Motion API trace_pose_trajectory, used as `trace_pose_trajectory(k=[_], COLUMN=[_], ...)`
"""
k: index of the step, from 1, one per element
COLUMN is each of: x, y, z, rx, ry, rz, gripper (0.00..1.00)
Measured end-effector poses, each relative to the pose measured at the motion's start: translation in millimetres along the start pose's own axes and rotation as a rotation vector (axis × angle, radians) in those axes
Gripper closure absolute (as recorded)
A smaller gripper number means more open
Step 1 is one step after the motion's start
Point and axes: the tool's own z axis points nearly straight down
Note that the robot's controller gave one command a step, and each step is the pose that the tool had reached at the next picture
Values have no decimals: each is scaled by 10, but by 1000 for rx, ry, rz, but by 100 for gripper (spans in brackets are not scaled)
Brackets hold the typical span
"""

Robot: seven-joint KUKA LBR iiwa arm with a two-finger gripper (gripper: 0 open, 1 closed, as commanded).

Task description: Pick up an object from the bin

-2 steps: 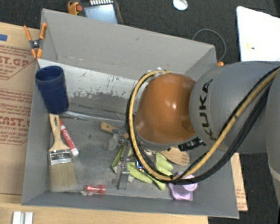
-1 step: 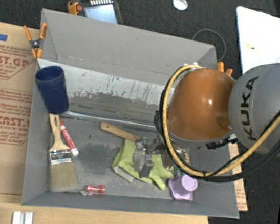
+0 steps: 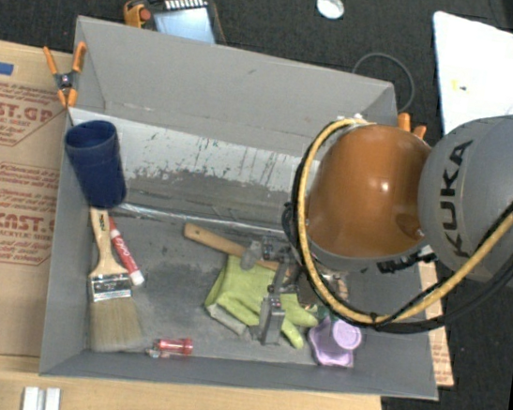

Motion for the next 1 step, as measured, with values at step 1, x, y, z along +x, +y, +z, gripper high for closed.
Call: trace_pose_trajectory(k=[1], x=[0], y=[1], z=[0], rx=[0], ry=[0], rz=[0], gripper=[0])
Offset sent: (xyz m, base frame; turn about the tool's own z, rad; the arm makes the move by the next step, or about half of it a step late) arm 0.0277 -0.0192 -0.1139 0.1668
